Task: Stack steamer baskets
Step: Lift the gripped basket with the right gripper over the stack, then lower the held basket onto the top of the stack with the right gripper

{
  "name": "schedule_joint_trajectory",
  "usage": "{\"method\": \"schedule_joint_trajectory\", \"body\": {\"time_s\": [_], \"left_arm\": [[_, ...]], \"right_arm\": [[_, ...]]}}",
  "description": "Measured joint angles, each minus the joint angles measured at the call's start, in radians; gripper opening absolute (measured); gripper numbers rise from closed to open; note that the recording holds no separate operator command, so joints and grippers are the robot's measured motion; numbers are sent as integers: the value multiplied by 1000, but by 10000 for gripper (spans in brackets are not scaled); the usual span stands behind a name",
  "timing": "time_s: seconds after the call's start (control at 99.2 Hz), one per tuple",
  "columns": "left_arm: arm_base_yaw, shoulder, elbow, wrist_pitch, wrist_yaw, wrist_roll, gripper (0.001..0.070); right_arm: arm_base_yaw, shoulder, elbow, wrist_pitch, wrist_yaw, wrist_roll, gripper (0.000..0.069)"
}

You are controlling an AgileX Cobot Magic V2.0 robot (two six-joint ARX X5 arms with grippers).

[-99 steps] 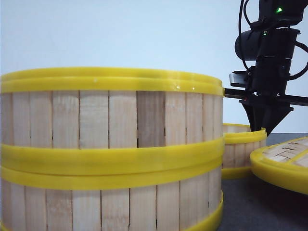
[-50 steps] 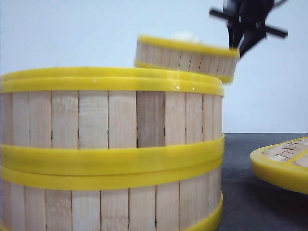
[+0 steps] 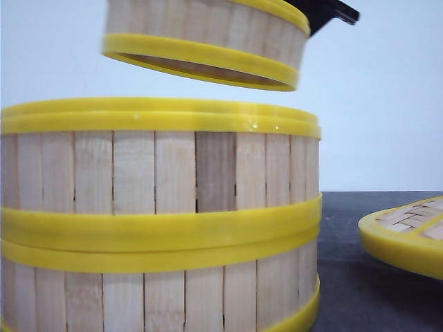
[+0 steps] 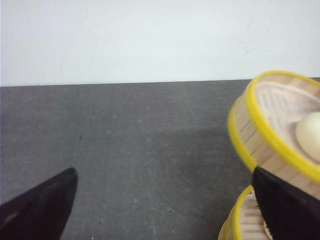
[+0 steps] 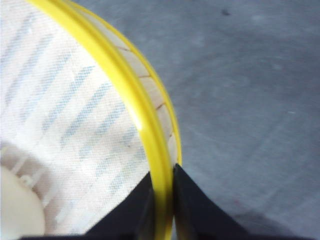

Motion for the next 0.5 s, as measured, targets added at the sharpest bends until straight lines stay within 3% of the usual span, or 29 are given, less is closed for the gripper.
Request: {"method": "schedule_joint_trajectory", "body": {"time_s": [0.232, 0.504], "left_arm": [[0, 0, 0, -2, 0, 0, 694], [0, 0, 0, -48, 0, 0, 694]], "right_arm": [[146, -12, -64, 0, 30, -1, 28], [177, -77, -214, 0, 55, 0, 28]]}}
